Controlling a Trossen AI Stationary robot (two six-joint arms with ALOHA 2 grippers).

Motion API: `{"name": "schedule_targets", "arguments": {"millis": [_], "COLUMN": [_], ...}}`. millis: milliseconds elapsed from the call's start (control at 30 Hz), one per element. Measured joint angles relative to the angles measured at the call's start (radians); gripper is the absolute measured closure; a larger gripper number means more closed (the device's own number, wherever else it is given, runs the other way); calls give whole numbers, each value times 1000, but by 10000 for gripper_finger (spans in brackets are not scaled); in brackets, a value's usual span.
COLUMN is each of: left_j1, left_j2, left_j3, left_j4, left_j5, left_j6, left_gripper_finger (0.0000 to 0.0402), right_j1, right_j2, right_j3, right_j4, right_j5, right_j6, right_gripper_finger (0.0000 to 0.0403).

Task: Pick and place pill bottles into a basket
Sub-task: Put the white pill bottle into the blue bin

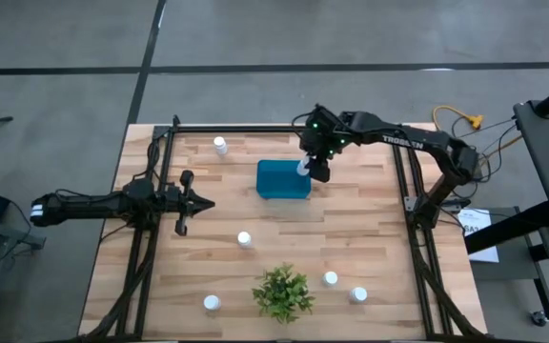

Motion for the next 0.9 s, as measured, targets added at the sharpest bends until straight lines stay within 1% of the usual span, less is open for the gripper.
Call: {"name": "schedule_targets", "arguments": {"millis": [100, 300, 500, 900], "left_j1": [0, 0, 0, 0], "left_j2": [0, 3, 5, 6], "left_j3": [0, 0, 0, 0], "left_j4": [0, 0, -1, -1], "left_j5": [0, 1, 4, 3], "left_j6": [0, 0, 0, -1], "left_gripper_finger": [400, 400, 400, 400], "right_j1": [0, -3, -9, -34], "right_j2": [37, 116, 150, 220], "right_j3": [-2, 51, 75, 76], "right_j4": [13, 5, -14, -25], "right_j5": [-6, -17, -18, -14], "right_j6": [-6, -17, -37, -48], "right_gripper_finger": [253, 253, 253, 254]}}
